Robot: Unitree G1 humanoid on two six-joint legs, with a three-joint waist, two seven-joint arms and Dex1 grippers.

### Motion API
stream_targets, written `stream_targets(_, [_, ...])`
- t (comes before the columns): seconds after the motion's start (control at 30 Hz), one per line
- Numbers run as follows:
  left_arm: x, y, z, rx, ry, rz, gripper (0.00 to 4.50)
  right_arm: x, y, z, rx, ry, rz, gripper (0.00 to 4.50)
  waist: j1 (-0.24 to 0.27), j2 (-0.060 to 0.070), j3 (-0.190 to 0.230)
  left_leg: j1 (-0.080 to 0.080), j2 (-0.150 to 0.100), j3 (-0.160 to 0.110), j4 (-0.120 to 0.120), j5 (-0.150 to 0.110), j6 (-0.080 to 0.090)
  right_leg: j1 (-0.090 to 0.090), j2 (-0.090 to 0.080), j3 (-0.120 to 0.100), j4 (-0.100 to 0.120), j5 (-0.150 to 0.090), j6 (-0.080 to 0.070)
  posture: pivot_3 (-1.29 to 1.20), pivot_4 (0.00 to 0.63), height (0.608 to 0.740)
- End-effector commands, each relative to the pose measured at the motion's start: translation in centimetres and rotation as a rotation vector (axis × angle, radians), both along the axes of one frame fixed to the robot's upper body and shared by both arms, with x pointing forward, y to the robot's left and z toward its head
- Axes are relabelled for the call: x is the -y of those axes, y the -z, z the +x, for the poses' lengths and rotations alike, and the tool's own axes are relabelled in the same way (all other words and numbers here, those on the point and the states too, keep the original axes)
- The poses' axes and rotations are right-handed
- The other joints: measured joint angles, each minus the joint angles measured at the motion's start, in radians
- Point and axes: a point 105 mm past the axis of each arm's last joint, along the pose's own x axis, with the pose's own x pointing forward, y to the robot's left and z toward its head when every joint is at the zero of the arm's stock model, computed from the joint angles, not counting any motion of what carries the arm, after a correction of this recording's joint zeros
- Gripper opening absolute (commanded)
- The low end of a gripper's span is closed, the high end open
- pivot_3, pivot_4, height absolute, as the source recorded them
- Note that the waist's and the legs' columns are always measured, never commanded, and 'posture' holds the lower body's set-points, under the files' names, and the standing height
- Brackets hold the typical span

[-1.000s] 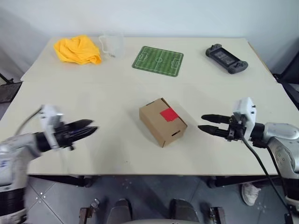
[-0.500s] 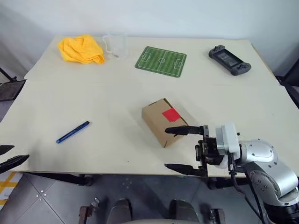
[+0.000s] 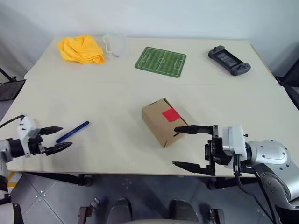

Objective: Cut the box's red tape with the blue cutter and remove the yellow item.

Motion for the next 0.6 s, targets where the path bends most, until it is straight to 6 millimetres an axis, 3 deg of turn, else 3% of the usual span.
stream_targets(0.03, [-0.8,0.7,0.4,-0.023,-0.051,0.051,4.48,0.1,-0.5,-0.5,0.022,0.004,-0.008,4.5,-0.004,0.0,0.0,0.0,0.0,0.0,0.0,0.0,0.0,0.0,0.0,0.0,0.0,0.0,0.0,0.0,0.15,0.74])
stream_targets(0.17, [-1.1,1.2,0.6,-0.048,-0.075,0.075,4.48,0.1,-0.4,-0.6,0.019,0.014,-0.008,4.5,-0.005,0.0,0.0,0.0,0.0,0.0,0.0,0.0,0.0,0.0,0.0,0.0,0.0,0.0,0.0,0.0,0.15,0.74])
stream_targets(0.2, [-1.2,1.4,0.6,-0.06,-0.082,0.072,4.31,0.1,-0.4,-0.6,0.016,0.019,-0.008,4.5,-0.005,0.0,0.0,0.0,0.0,0.0,0.0,0.0,0.0,0.0,0.0,0.0,0.0,0.0,0.0,0.0,0.15,0.74])
stream_targets(0.6, [0.2,3.9,-0.4,-0.162,-0.005,0.089,1.17,0.3,-0.5,-0.3,0.023,0.042,-0.013,4.5,-0.006,0.006,-0.003,0.01,0.0,0.005,-0.002,0.0,0.0,0.004,0.0,0.005,0.002,0.0,0.0,0.0,0.15,0.74])
